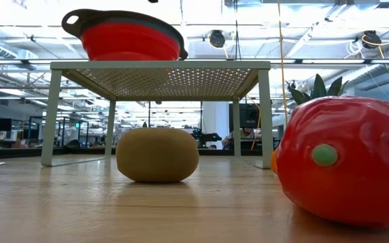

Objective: Pick & Place Fruit
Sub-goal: Put the pomegranate into the strainer bowl on the shelf

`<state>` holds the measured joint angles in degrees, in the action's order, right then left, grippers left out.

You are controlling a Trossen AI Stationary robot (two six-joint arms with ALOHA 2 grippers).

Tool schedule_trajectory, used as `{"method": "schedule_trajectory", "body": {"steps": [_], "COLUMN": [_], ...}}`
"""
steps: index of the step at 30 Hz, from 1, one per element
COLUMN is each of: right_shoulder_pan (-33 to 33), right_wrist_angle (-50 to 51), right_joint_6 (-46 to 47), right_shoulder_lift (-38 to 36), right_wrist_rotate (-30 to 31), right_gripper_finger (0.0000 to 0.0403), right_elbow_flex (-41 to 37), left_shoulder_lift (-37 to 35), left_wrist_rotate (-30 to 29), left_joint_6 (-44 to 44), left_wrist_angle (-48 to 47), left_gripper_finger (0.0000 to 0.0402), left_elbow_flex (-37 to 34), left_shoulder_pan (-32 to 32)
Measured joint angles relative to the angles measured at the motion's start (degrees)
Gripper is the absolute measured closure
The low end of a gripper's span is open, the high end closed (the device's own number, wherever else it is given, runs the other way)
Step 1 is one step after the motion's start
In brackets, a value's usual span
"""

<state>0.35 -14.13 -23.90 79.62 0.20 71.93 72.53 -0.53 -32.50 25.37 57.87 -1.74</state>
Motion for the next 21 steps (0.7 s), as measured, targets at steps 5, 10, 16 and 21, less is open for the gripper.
{"method": "schedule_trajectory", "body": {"steps": [5,10,16,21], "right_shoulder_pan": [0.0,0.3,0.3,0.3], "right_wrist_angle": [1.9,4.9,10.2,13.5], "right_joint_6": [0.1,0.2,2.3,4.5], "right_shoulder_lift": [-0.4,-0.4,-0.4,-0.4], "right_wrist_rotate": [1.3,5.4,11.3,12.1], "right_gripper_finger": [0.0158,0.0155,0.0167,0.0184], "right_elbow_flex": [0.0,0.0,0.0,0.0], "left_shoulder_lift": [-0.3,-2.0,-5.7,-9.5], "left_wrist_rotate": [0.0,0.0,-4.5,-9.4], "left_joint_6": [0.4,0.5,-0.3,-4.7], "left_wrist_angle": [-0.1,-3.4,-15.7,-28.1], "left_gripper_finger": [0.0230,0.0229,0.0228,0.0228], "left_elbow_flex": [0.0,0.1,0.0,0.0], "left_shoulder_pan": [0.9,2.5,3.6,3.6]}}
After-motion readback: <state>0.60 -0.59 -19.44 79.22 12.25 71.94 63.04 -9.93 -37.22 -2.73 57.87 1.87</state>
